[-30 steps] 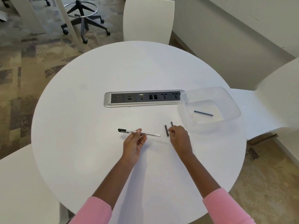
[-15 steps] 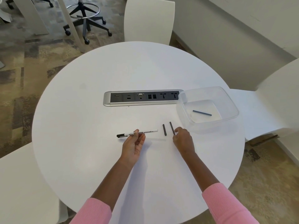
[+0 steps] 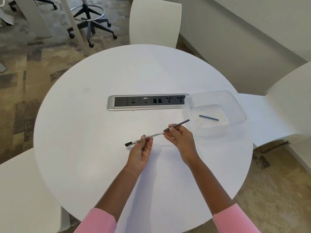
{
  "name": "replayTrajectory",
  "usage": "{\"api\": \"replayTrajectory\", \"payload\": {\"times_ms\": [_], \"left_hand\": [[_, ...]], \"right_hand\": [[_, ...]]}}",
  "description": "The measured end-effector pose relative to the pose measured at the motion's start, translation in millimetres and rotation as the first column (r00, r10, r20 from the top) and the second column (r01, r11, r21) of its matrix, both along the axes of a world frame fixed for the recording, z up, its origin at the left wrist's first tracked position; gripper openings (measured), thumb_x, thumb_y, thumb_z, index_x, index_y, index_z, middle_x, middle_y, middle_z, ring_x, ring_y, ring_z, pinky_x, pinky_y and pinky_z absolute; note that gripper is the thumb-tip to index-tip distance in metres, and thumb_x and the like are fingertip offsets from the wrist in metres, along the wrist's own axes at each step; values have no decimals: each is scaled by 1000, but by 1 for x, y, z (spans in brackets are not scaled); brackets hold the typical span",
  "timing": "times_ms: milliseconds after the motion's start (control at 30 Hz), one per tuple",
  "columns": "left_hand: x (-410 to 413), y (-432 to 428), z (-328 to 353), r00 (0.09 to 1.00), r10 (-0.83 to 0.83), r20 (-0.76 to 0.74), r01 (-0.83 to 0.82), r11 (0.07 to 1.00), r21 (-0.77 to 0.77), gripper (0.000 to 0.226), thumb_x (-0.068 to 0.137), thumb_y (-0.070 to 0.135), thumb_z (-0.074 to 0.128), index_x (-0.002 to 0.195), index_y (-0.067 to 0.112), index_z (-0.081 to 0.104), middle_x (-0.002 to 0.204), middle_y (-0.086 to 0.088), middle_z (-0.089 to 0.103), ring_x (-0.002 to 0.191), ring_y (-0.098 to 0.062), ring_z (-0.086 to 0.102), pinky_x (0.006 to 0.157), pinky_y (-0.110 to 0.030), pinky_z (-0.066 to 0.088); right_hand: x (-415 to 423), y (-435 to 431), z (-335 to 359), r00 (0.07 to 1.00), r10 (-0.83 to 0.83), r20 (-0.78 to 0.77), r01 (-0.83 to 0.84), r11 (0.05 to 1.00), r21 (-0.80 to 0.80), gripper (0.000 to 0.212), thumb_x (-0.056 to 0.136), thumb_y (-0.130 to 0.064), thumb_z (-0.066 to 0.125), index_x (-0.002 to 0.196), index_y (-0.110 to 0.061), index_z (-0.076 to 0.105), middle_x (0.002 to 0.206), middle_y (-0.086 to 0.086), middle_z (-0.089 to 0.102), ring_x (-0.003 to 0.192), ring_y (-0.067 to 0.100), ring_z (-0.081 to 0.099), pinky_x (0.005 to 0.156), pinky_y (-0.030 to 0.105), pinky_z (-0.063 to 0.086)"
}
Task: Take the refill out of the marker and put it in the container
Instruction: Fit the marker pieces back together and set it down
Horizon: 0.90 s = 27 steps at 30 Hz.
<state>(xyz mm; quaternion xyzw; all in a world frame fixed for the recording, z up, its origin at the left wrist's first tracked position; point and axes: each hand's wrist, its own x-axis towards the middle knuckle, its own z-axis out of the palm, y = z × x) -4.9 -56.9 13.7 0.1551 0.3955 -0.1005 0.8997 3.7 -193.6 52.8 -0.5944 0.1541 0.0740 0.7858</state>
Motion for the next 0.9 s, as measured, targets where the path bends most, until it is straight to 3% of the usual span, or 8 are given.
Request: {"api": "replayTrajectory", "payload": {"times_ms": [200,300,567,733,800,900], "left_hand": [[-1,-2,-1,1000,25,-14,-25,1000,4,14,90,2,51,79,-1,58,52,-6,68,50,-16,69,84,-25,50],[0,-3,0,999,33,-30,-33,999,-3,14,90,2,51,78,-1,58,51,-7,68,49,-17,69,93,-30,45],[-2,-9,7,999,8,-33,-9,999,-43,14,90,3,52,78,-1,58,52,-8,69,51,-18,69,83,-24,49],[-3,-11,13,999,24,-25,-26,997,-76,13,89,2,53,78,-2,59,53,-12,69,50,-20,69,70,-27,53],[-3,-11,14,999,35,-23,-37,994,-98,13,89,2,53,77,-3,59,54,-12,69,50,-21,69,70,-29,54],[-3,-10,17,999,49,-10,-50,991,-120,15,89,3,52,77,-3,59,54,-13,69,50,-22,69,69,-29,53]], "right_hand": [[-4,2,-1,998,2,60,1,999,-41,20,91,1,46,86,-12,60,87,12,63,71,8,67,72,16,57],[-3,0,-1,996,14,87,-2,992,-130,17,90,1,48,88,-11,59,92,14,63,74,11,66,71,15,57],[1,-3,1,993,76,89,-60,985,-165,20,89,1,51,83,-14,62,84,9,64,67,6,69,65,12,55],[0,-2,1,983,126,132,-76,940,-333,14,89,-5,53,93,-16,61,94,18,66,77,17,68,68,13,55],[-1,-2,3,973,161,165,-72,892,-446,23,88,-8,55,108,-20,55,94,8,67,80,17,68,67,11,52],[-3,-1,5,957,179,228,-29,841,-540,60,86,-8,58,135,-25,29,94,-9,61,70,-1,63,62,6,48]]}}
